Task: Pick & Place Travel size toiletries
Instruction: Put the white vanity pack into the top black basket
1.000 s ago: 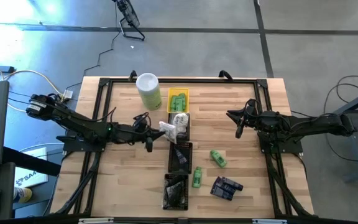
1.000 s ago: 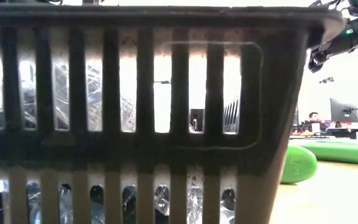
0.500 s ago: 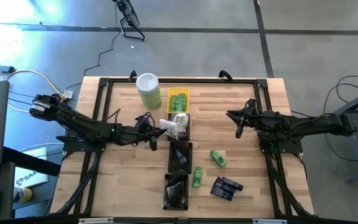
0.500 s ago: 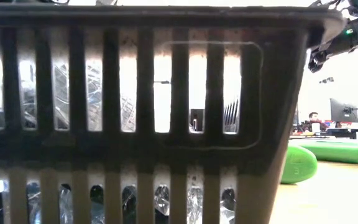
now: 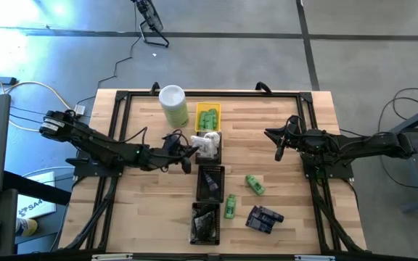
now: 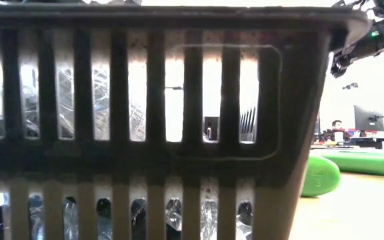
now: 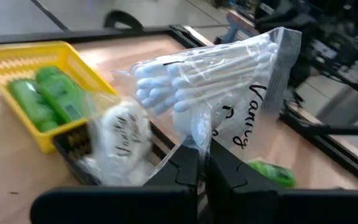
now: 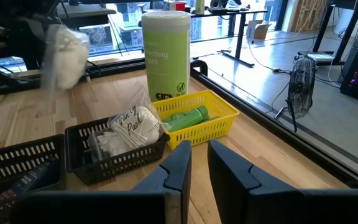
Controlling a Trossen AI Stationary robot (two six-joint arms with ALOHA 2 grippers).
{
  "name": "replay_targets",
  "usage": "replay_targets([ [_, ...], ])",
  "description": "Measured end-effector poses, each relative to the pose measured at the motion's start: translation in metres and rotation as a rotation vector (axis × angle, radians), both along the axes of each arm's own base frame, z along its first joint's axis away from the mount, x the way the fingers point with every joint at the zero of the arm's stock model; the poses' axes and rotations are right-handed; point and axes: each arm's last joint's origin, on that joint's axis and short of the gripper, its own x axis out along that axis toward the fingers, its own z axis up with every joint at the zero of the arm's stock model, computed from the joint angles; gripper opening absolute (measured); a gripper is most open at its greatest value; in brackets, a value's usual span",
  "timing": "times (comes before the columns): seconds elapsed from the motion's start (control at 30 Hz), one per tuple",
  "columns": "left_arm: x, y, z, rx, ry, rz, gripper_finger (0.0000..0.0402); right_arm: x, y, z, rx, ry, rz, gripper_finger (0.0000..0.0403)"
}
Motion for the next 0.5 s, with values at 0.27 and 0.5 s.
replay_targets([
  [0.27, 0.006, 0.001, 0.001, 0.073, 0.048, 0.112, 0.0003, 0.0, 0.0, 0.0, 0.0, 0.0, 0.0, 0.0046],
  [0.5, 0.024, -0.003, -0.014, 0.106, 0.113, 0.109, 0.0003, 0.0, 0.0, 0.0, 0.0, 0.0, 0.0, 0.0046],
])
